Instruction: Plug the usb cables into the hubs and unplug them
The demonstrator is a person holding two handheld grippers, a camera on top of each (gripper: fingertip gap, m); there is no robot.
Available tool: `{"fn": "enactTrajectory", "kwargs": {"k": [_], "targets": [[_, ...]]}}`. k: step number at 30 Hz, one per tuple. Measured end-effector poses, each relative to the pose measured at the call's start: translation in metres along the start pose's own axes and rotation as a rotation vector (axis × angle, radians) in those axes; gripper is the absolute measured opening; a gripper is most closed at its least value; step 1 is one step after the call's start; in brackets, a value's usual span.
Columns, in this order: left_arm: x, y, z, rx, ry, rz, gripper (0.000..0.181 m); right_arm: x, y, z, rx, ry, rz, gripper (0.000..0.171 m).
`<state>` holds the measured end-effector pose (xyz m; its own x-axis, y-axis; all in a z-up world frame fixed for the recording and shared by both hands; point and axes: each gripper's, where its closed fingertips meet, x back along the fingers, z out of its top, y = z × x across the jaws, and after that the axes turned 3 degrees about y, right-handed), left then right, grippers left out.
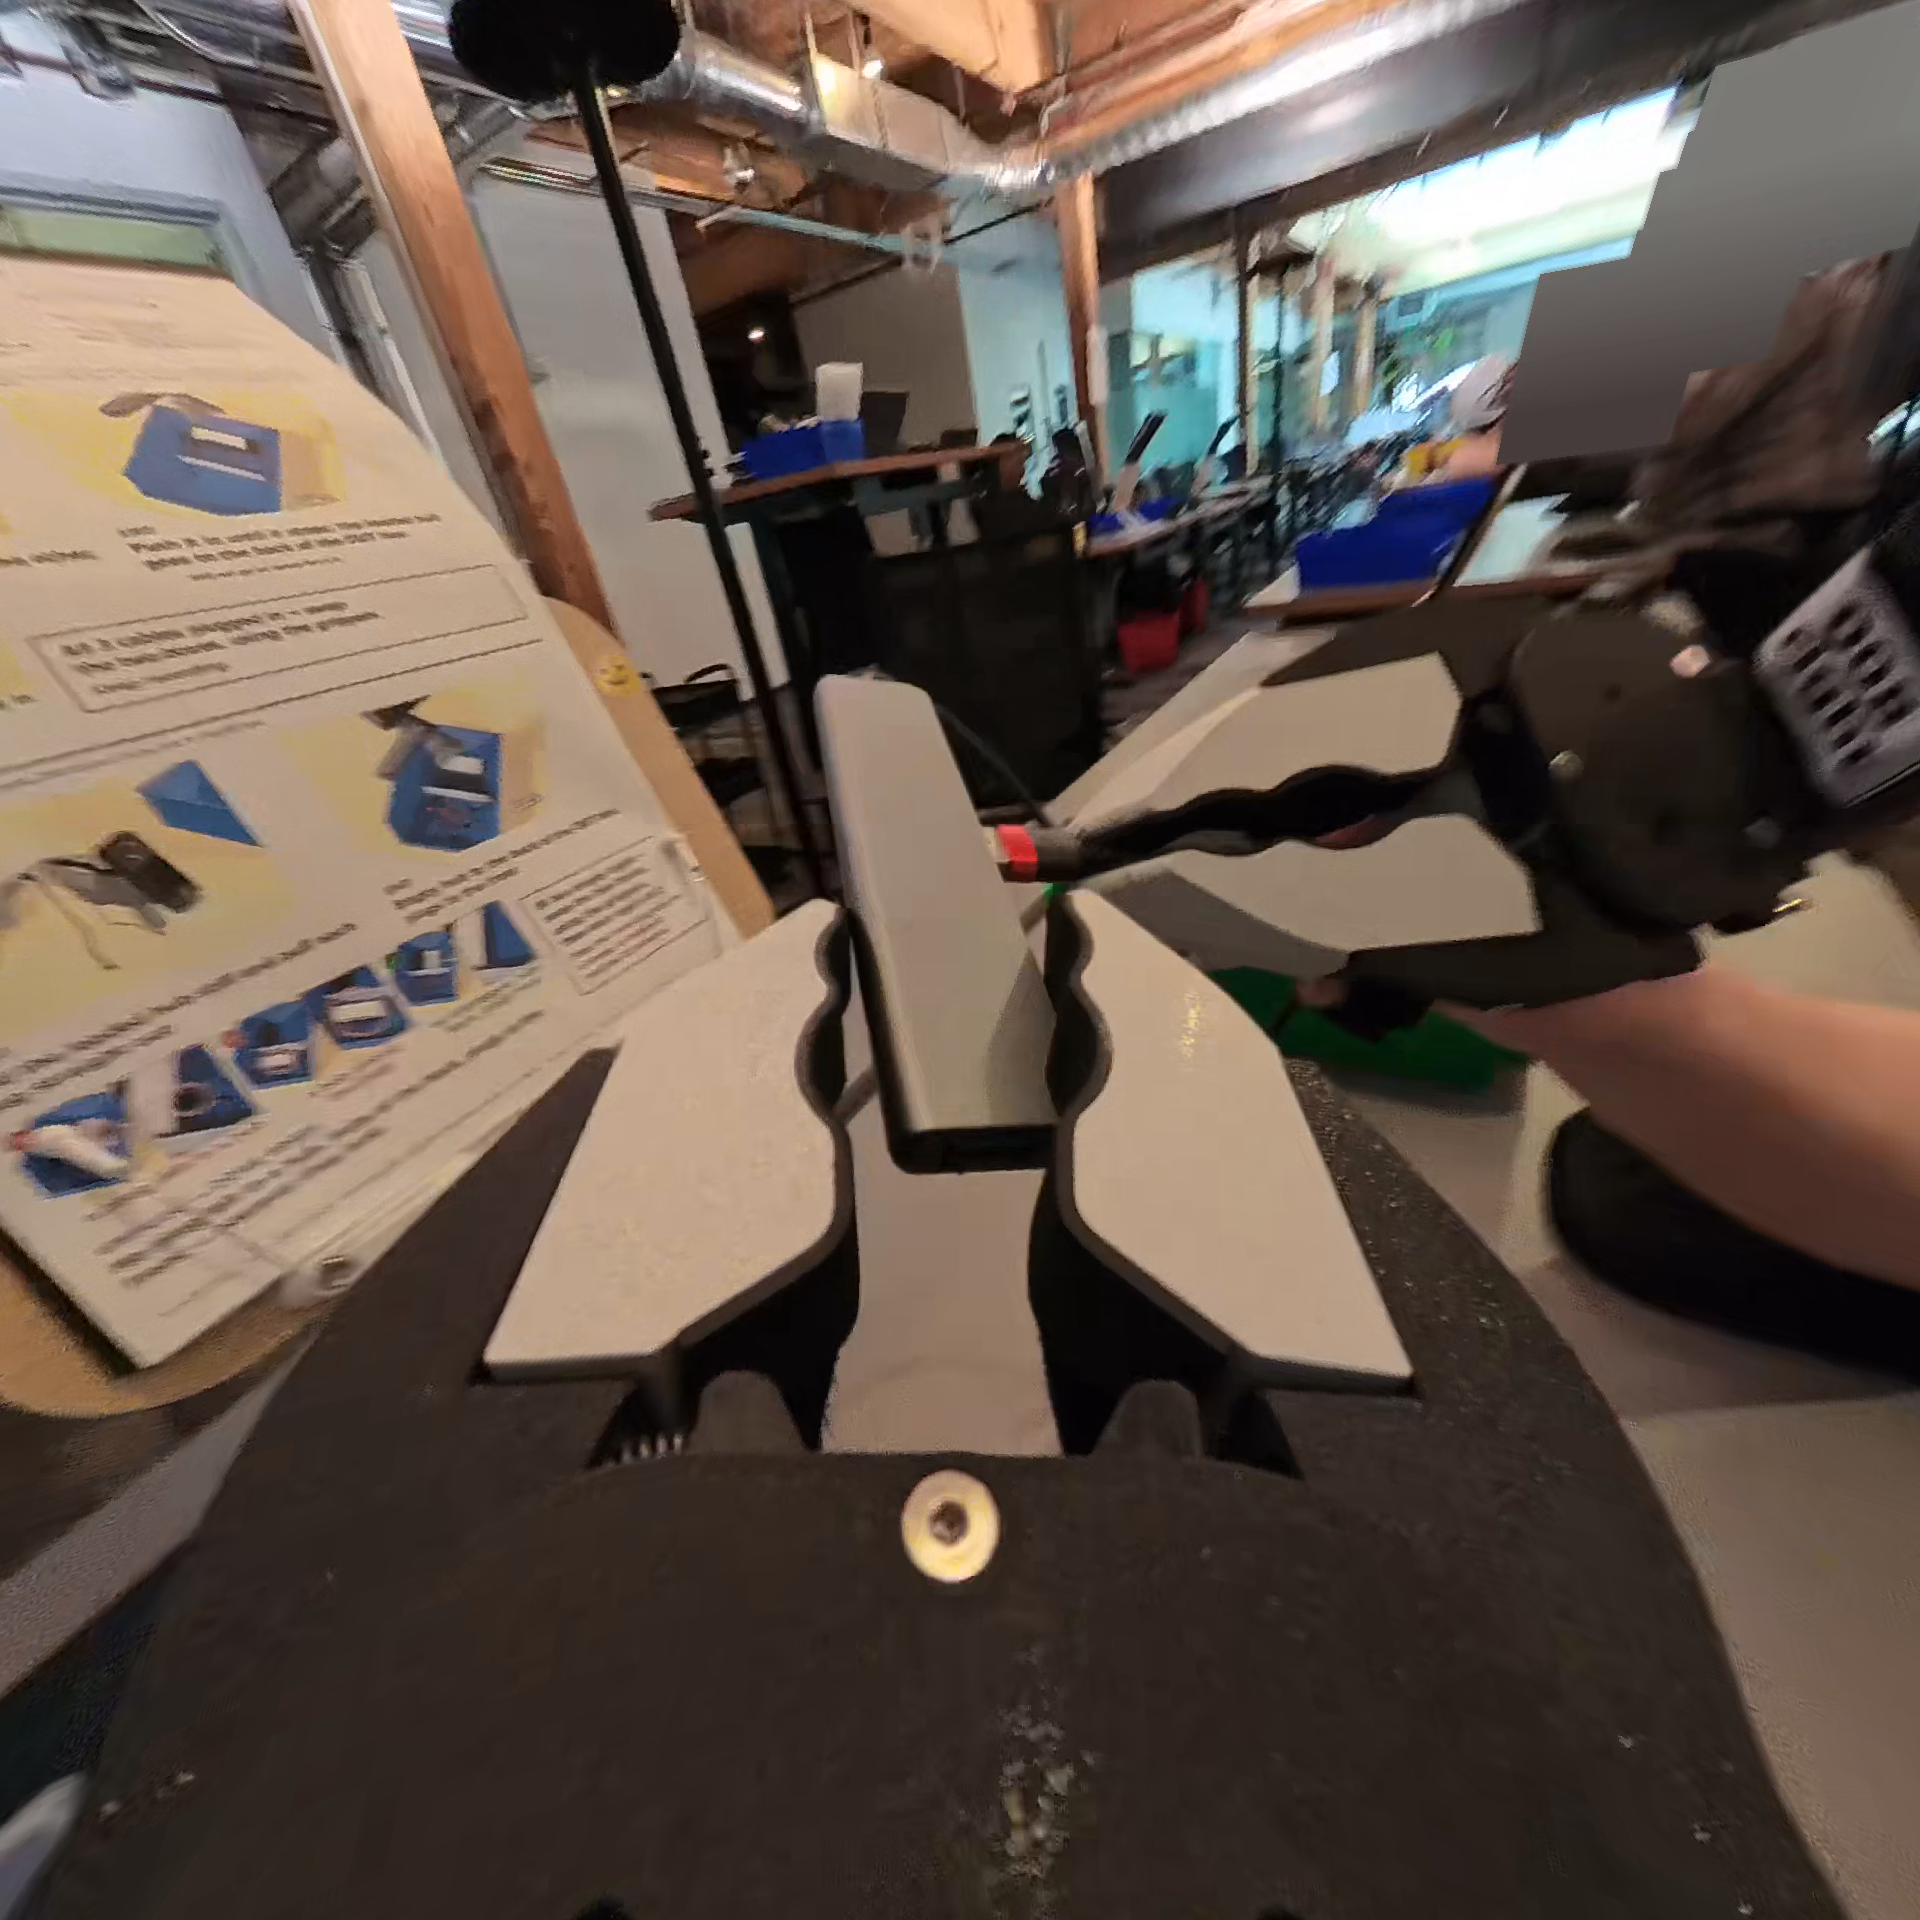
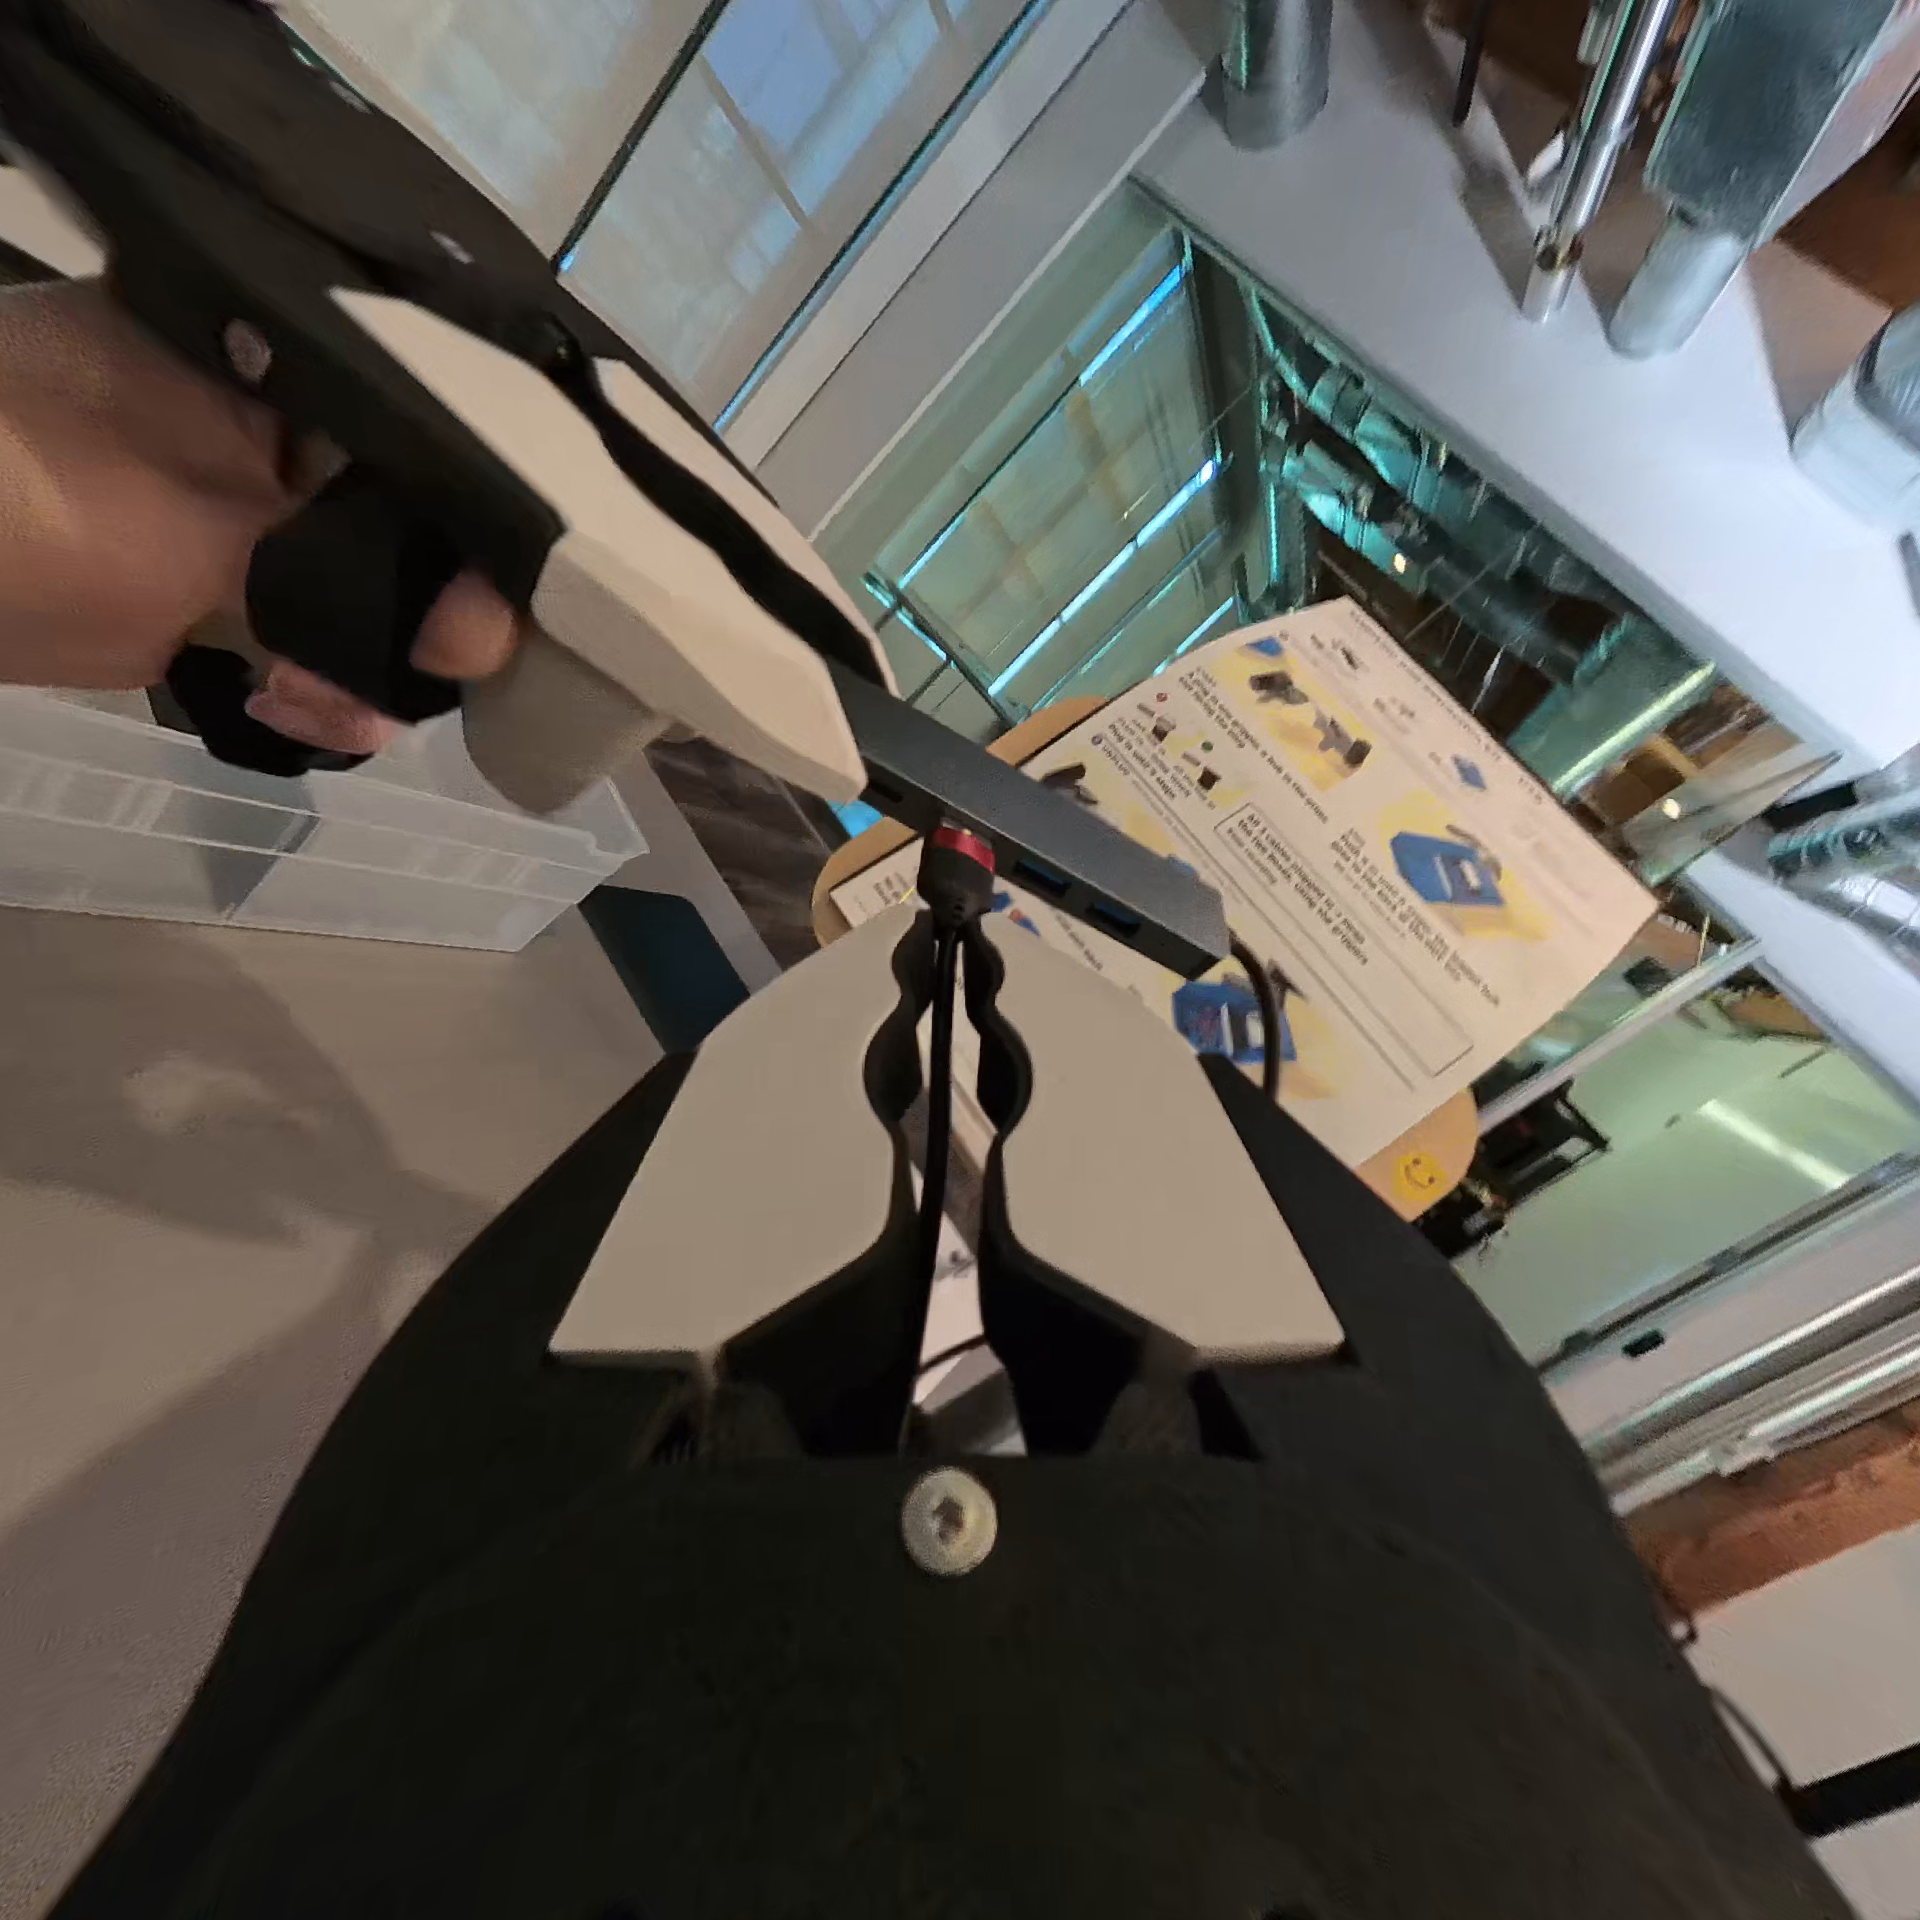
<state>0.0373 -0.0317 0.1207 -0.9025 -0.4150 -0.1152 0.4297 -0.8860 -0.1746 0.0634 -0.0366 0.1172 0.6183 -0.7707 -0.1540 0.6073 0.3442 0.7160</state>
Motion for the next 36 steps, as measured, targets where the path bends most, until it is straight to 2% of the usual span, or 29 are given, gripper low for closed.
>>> {"fn": "enactTrajectory", "kwargs": {"k": [3,7,10,12,15,18,26,29,36], "targets": [[0.006,0.01,0.013,0.23,0.044,-0.156,0.039,0.005,0.001,0.005,0.106,0.058,0.015,0.005],[0.01,0.017,0.007,0.584,0.018,-0.387,0.045,0.01,-0.003,0.007,0.23,0.116,0.044,0.005],[0.014,0.021,0.008,0.739,0.042,-0.527,0.04,0.014,-0.012,0.005,0.37,0.151,0.08,0.005],[0.014,0.027,-0.001,0.718,-0.014,-0.558,0.036,0.017,-0.012,0.005,0.428,0.177,0.072,0.005],[0.011,0.035,-0.01,0.681,-0.076,-0.565,0.029,0.022,-0.023,0.003,0.489,0.227,0.151,0.005],[0.01,0.037,-0.014,0.692,-0.088,-0.586,0.012,0.024,-0.021,0.001,0.469,0.237,0.165,0.006],[0.011,0.036,-0.006,0.687,-0.031,-0.59,0.01,0.021,-0.019,0.008,0.217,0.276,0.197,0.008],[0.01,0.04,-0.003,0.686,-0.029,-0.602,0.011,0.023,-0.02,0.014,0.156,0.319,0.218,0.02],[0.009,0.047,-0.001,0.696,-0.022,-0.634,0.01,0.025,-0.019,0.02,0.184,0.323,0.198,0.016]]}}
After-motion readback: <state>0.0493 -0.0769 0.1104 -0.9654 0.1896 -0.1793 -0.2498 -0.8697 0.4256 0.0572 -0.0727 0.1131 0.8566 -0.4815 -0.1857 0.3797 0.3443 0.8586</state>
